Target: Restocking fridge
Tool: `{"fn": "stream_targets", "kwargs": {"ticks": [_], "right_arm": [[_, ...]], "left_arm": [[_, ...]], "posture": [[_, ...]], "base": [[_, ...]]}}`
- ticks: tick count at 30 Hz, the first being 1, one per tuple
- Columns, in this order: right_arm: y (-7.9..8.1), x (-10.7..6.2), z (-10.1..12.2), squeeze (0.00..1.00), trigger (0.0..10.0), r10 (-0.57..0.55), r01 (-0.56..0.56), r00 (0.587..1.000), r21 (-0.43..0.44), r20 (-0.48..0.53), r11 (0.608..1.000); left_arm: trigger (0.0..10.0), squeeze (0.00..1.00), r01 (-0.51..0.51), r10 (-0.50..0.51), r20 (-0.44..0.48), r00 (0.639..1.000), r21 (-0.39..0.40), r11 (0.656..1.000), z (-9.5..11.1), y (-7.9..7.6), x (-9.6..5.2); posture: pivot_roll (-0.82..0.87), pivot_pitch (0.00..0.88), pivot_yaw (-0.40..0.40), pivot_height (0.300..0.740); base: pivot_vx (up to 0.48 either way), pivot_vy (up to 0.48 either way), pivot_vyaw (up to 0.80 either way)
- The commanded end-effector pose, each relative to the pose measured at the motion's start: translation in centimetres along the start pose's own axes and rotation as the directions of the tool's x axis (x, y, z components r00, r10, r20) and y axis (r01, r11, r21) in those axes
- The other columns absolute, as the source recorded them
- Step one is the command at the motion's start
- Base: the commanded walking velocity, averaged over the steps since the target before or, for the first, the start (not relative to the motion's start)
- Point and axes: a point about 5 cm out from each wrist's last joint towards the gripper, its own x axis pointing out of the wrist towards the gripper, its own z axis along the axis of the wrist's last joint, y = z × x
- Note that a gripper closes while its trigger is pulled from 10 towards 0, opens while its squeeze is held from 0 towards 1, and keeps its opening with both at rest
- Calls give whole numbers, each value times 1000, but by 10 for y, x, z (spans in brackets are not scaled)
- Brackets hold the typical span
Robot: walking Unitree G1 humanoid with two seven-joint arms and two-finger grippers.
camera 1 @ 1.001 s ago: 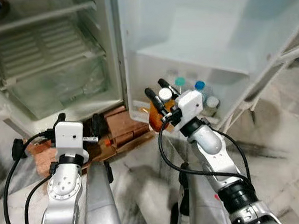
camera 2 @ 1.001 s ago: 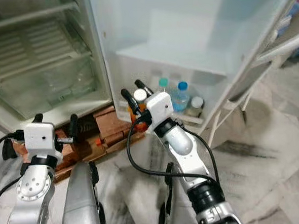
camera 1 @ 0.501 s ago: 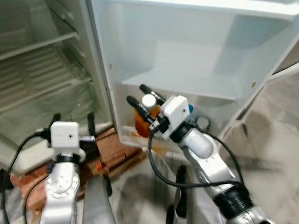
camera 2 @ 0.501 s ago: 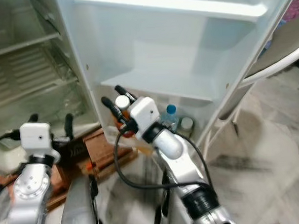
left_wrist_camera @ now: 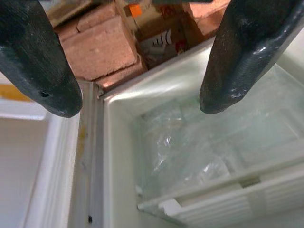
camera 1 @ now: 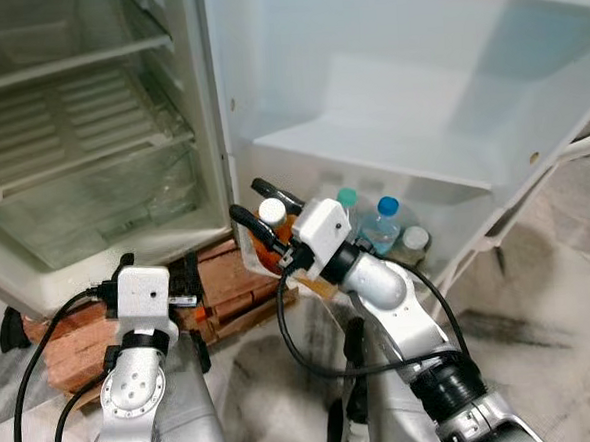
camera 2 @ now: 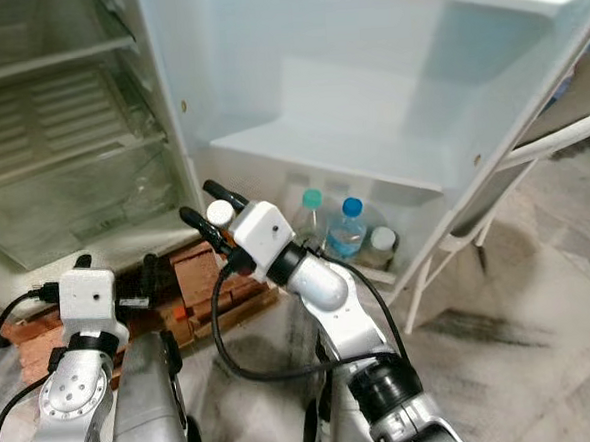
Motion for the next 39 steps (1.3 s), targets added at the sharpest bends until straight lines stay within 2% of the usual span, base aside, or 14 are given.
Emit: {"fn": "stream_targets", "kwargs": {"ticks": [1, 2, 3, 7, 8, 14, 15, 19, 21, 25, 28, 35, 37, 39], "right_arm": [[-2, 9, 5, 0, 10000, 26, -24, 999, -50, 43, 998], [-5, 15, 4, 0, 10000, 31, -27, 999, -92, 44, 995], [-5, 15, 4, 0, 10000, 31, -27, 999, -92, 44, 995], [-12, 26, 3, 0, 10000, 28, -16, 998, -226, 51, 974], [-12, 30, 3, 0, 10000, 52, -31, 997, -314, 60, 949], [-5, 39, -1, 0, 10000, 103, -78, 994, -409, 40, 909], [0, 41, -3, 0, 10000, 145, -111, 989, -469, 36, 876], [5, 42, -9, 0, 10000, 171, -139, 985, -503, 17, 853], [7, 39, -17, 0, 10000, 171, -158, 985, -543, -27, 825], [6, 28, -40, 0, 10000, 99, -166, 984, -559, -147, 813], [5, 22, -47, 0, 10000, 62, -156, 983, -591, -175, 792], [-3, 17, -58, 0, 10000, -41, -111, 965, -547, -258, 830], [-19, 11, -66, 0, 10000, -173, -17, 924, -489, -342, 872], [-29, 8, -68, 0, 10000, -231, 30, 892, -459, -389, 888]], "left_arm": [[10000, 0, -10, 10, 6, 1000, 8, 1000, 4, 3, -5], [10000, 0, -9, 9, 8, 1000, 10, 1000, 5, 2, -9], [10000, 0, -9, 9, 8, 1000, 10, 1000, 5, 2, -9], [10000, 0, 6, -7, 34, 999, 27, 1000, 11, -2, -13], [10000, 0, 20, -22, 47, 999, 38, 999, 13, -4, -14], [10000, 0, 42, -45, 67, 997, 49, 998, 21, -10, -18], [10000, 0, 40, -42, 63, 997, 45, 998, 22, -9, -21], [10000, 0, 38, -40, 54, 998, 40, 998, 22, -9, -25], [10000, 0, 39, -40, 49, 998, 38, 999, 22, -9, -27], [10000, 0, 42, -44, 49, 998, 38, 998, 25, -11, -30], [10000, 0, 40, -42, 44, 998, 38, 998, 25, -10, -32], [10000, 0, 43, -44, 31, 999, 39, 998, 24, -8, -33], [10000, 0, 41, -42, 29, 999, 40, 998, 25, -9, -31], [10000, 0, 39, -40, 21, 999, 36, 999, 22, -8, -30]], "posture": [[244, 201, -97, 506], [257, 214, -105, 506], [257, 214, -105, 506], [272, 225, -115, 506], [279, 230, -120, 506], [301, 260, -141, 506], [309, 281, -147, 506], [316, 289, -152, 506], [321, 299, -156, 506], [336, 313, -161, 506], [342, 323, -158, 506], [336, 325, -159, 506], [336, 322, -162, 506], [331, 313, -170, 506]], "base": [[0, 0, 0], [0, 0, 0], [0, 0, 0], [0, 0, 0], [0, 0, 0], [0, 0, 0], [0, 0, 0], [0, 0, 0], [0, 0, 0], [0, 0, 0], [0, 0, 0], [0, 0, 0], [0, 0, 0], [0, 0, 0]]}}
